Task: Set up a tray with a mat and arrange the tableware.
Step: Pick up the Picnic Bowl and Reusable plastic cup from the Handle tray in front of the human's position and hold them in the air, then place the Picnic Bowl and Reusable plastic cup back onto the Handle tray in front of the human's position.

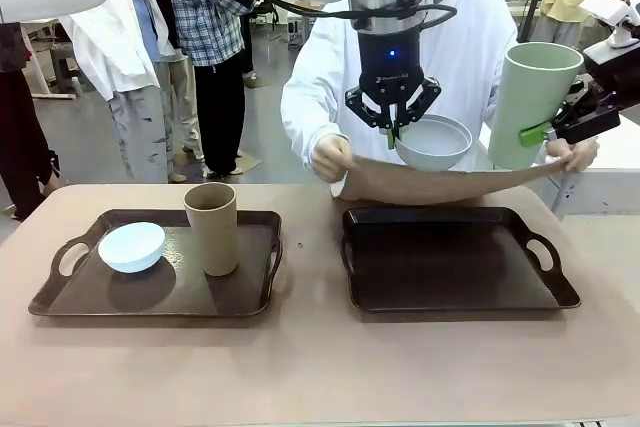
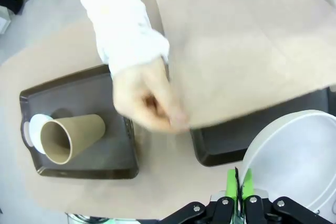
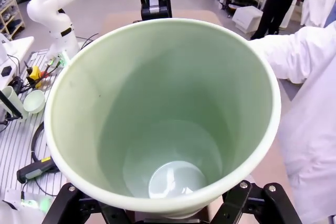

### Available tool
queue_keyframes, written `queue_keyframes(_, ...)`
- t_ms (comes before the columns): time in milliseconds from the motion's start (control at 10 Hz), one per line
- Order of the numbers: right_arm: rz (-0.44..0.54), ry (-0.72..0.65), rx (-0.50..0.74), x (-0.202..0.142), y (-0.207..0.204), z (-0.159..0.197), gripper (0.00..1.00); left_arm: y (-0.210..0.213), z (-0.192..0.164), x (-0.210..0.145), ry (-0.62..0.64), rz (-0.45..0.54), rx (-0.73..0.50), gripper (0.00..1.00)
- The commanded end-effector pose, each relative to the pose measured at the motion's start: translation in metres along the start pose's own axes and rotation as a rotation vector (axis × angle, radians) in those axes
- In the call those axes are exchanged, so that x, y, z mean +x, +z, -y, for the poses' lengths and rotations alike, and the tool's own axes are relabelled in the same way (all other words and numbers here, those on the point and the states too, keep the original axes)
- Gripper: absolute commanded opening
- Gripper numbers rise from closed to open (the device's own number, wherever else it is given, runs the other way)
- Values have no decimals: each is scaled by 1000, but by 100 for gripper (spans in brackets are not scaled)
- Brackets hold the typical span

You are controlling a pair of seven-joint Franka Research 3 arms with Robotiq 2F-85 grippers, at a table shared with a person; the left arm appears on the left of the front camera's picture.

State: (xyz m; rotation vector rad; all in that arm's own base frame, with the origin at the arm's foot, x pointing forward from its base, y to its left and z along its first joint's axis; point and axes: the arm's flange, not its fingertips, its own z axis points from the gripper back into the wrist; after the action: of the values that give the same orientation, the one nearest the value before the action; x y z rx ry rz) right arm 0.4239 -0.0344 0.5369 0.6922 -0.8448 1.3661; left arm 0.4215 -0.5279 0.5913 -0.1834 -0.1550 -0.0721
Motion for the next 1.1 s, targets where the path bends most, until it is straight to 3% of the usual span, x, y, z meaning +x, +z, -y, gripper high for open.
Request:
queue_keyframes(0,-5,13,-1,1,0,1,0,2,0,0,-16,-2,-7,3)
queue_keyframes(1000,-5,13,-1,1,0,1,0,2,0,0,-16,-2,-7,3)
